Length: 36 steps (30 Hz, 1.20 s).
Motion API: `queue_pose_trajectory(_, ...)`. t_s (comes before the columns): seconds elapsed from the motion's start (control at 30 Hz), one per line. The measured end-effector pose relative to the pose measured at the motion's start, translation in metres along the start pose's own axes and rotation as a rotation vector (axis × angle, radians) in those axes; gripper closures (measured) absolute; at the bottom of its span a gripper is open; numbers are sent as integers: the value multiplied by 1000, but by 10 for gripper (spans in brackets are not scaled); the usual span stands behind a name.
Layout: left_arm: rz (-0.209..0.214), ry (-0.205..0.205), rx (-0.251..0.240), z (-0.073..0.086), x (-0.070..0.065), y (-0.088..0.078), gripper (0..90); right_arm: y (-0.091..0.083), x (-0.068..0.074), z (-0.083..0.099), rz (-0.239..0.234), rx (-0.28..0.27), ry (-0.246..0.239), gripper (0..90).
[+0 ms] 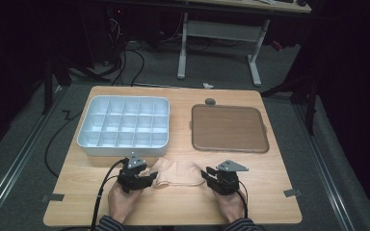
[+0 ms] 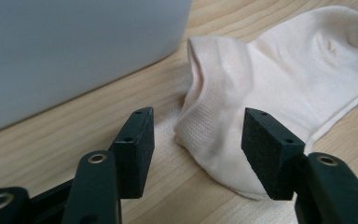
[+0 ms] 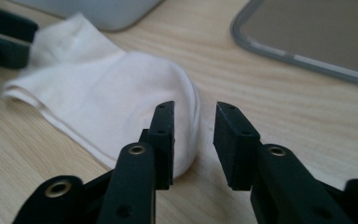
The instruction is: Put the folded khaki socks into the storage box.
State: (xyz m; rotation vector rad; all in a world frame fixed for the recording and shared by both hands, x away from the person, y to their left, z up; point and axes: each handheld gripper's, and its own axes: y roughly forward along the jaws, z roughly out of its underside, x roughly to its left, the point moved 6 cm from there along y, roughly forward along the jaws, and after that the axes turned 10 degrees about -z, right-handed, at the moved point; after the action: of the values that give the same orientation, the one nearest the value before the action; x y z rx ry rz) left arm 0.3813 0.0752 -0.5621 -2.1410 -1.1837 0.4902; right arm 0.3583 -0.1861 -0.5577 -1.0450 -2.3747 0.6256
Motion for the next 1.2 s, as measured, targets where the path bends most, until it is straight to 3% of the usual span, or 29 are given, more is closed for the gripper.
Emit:
queue_pose_trajectory(0.07, -2, -6, 10, 3, -1, 4, 444, -7, 4, -7, 5, -31, -18, 673)
queue_pose_trajectory(0.17, -13, 9, 13, 4, -3, 7, 440, -13, 15, -20, -45, -55, -35, 686)
queue_pose_trajectory(0.23, -12, 23, 6, 5, -5, 7, 443, -11, 23, -24, -74, -41, -51, 724)
queue_pose_trajectory(0.33, -24, 51, -52, 9, -7, 8, 469, 2, 38, -25, -106, -7, -85, 770)
queue_pose_trajectory(0.6, -29, 39, -53, 9, -6, 7, 506, 48, 74, -29, -196, 63, -124, 837)
queue_pose_trajectory(0.8, -21, 38, -56, 9, -7, 7, 579, 68, 78, -26, -188, 113, -133, 858)
queue_pose_trajectory(1.2, 16, 14, -52, 9, -6, 7, 693, 78, 83, -16, -195, 162, -156, 872)
